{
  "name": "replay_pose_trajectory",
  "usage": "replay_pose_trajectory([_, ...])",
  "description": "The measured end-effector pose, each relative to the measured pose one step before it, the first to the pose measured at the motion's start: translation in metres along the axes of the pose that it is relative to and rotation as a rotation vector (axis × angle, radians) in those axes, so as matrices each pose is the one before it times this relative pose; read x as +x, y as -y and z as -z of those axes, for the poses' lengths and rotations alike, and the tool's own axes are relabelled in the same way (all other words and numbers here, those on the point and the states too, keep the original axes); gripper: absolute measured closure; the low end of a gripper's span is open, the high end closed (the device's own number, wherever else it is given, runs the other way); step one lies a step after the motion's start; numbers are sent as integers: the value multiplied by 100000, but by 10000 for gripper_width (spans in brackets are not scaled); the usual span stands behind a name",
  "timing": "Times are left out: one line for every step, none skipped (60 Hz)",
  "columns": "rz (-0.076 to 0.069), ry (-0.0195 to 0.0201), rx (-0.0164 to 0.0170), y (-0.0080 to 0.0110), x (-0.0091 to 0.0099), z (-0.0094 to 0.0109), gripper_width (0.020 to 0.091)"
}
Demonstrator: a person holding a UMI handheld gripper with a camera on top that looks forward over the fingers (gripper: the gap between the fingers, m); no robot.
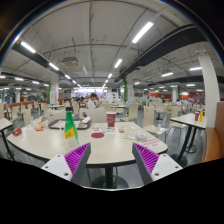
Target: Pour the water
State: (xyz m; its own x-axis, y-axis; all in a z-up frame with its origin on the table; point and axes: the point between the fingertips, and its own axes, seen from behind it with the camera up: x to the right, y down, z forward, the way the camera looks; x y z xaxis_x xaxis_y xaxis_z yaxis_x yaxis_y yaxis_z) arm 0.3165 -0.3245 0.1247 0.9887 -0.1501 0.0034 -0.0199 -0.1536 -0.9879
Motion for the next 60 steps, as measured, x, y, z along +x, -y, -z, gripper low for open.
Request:
replay_pose_trajectory([197,-574,108,23,143,-11,254])
replay_pose_trajectory([117,-537,146,80,220,12,253])
replay_pose_trajectory([107,-509,12,10,131,-38,257])
replay_pose_trajectory([43,-268,-156,-37,59,-35,255])
replay_pose_trajectory([-1,-9,-230,-40,23,-51,258])
replay_pose_trajectory([-206,157,-241,-33,-15,-61,258])
replay_pose_trajectory([-414,161,-209,-144,-275,70,258])
replay_pose_trajectory([-471,138,-108,1,459,-687,257])
replay_pose_trajectory([-655,152,-79,-2,-47,-53,255])
replay_pose_trajectory([-678,283,-105,27,-68,-63,255])
replay_pose_trajectory([-639,473,-143,73,-88,-112,254])
replay_pose_trajectory([-557,664,-201,75,-118,-103,254])
replay_pose_trajectory([-452,912,-195,60,-174,-88,256])
replay_pose_trajectory([-337,1101,-212,23,-319,-71,257])
replay_pose_trajectory([-377,1154,-151,-425,-1136,-191,256])
replay_pose_trajectory([-206,1152,-132,5,-340,-147,259])
replay_pose_trajectory([-283,1258,-105,16,-483,-149,258])
replay_pose_trajectory([-228,1384,-64,-21,-550,-138,255])
replay_pose_trajectory([33,1618,-42,-20,-556,-163,256])
replay_pose_trajectory([274,1877,11,-42,-573,-170,256])
replay_pose_trajectory([542,2134,124,-60,-660,-93,257])
replay_pose_trajectory([666,2185,162,-160,-683,-195,255])
replay_pose_trajectory([332,2143,141,78,-646,467,254])
replay_pose_trajectory([412,1248,-79,-219,-494,-432,253])
replay_pose_trajectory([159,940,-71,-257,-541,-209,256])
replay_pose_trajectory([3,1021,72,-201,-641,-1,254])
replay_pose_trajectory([152,982,251,-141,-523,-263,250])
replay_pose_trajectory([296,1204,639,-45,-661,-339,253])
replay_pose_trajectory([516,1188,813,-26,-594,-517,251])
replay_pose_trajectory([537,1361,997,51,-659,-116,253])
replay_pose_trajectory([636,951,796,-41,-564,-475,254])
replay_pose_trajectory([623,467,580,-80,-438,-474,253])
replay_pose_trajectory([685,176,370,-190,-360,-616,252])
replay_pose_trajectory([670,96,155,-163,-320,-620,253])
replay_pose_trajectory([560,-9,-40,-148,-301,-594,253])
replay_pose_trajectory([431,-136,-90,-108,-334,-618,253])
replay_pose_trajectory([289,-147,-262,-156,-252,-706,254])
replay_pose_trajectory([196,-124,-366,-165,-321,-758,256])
replay_pose_trajectory([271,-142,-225,-122,-334,-738,255])
replay_pose_trajectory([309,-335,-47,-60,-221,-727,256])
replay_pose_trajectory([283,-576,-41,-82,-204,-761,256])
replay_pose_trajectory([329,-730,-158,-34,-179,-783,254])
replay_pose_trajectory([558,-877,-129,-18,-128,-767,256])
replay_pose_trajectory([813,-973,109,87,-107,-717,256])
replay_pose_trajectory([949,-1029,354,117,-100,-756,253])
replay_pose_trajectory([943,-1110,427,205,-48,-798,254])
replay_pose_trajectory([853,-1195,371,180,-24,-764,254])
replay_pose_trajectory([864,-1164,180,124,-14,-779,254])
replay_pose_trajectory([891,-945,53,79,-94,-785,254])
replay_pose_trajectory([920,-788,3,100,-100,-726,256])
replay_pose_trajectory([871,-750,2,93,-85,-754,256])
replay_pose_trajectory([684,-681,-116,48,-72,-740,254])
replay_pose_trajectory([413,-517,-132,65,-119,-743,255])
replay_pose_trajectory([91,-393,-147,61,-99,-728,254])
replay_pose_trajectory([-256,-557,-111,35,-4,-716,254])
replay_pose_trajectory([-626,-739,-291,-47,20,-702,258])
replay_pose_trajectory([-880,-696,-671,-134,-15,-649,263])
replay_pose_trajectory([-1024,-226,-881,-290,-380,-573,271])
replay_pose_trajectory([-1066,91,-1454,-331,-99,-547,298])
replay_pose_trajectory([-1204,4,-1797,-401,-108,-501,367])
